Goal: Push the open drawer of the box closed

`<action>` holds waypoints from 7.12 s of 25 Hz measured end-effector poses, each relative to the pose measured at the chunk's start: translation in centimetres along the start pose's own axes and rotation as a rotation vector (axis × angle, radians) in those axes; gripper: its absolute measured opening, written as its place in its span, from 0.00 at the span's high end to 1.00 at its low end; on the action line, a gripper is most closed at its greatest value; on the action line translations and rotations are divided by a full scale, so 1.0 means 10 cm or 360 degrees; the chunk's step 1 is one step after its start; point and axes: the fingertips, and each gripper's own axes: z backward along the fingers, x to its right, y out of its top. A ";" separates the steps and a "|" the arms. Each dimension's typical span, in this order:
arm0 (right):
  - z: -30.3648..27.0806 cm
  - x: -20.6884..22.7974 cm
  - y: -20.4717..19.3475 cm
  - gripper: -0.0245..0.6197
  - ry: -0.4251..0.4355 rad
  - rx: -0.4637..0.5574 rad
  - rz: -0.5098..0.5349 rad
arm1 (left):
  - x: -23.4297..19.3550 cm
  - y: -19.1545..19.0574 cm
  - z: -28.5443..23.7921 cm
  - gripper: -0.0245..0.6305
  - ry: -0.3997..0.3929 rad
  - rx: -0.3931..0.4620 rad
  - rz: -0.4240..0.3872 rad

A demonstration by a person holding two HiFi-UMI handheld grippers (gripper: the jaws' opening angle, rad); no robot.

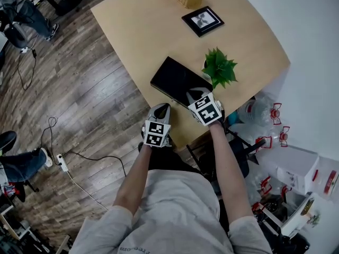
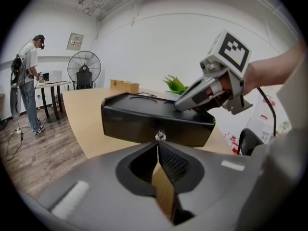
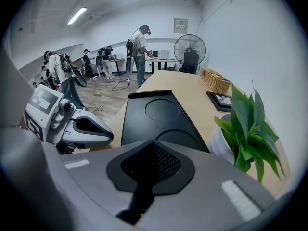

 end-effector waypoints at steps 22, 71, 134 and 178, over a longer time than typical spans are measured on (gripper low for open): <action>0.00 0.01 -0.01 0.96 0.0056 -0.0023 -0.0058 | 0.08 0.06 -0.22 0.75 -0.0033 -0.0022 -0.0068; 0.00 0.00 -0.01 0.96 0.0044 -0.0013 -0.0055 | 0.08 0.06 -0.20 0.78 -0.0019 -0.0081 -0.0132; 0.01 0.00 0.00 0.96 0.0050 -0.0031 -0.0074 | 0.09 -0.22 0.13 0.77 -0.0023 -0.0179 -0.0105; 0.02 -0.01 0.00 0.96 0.0038 -0.0034 -0.0068 | 0.10 -0.36 0.34 0.77 -0.0014 -0.0160 -0.0107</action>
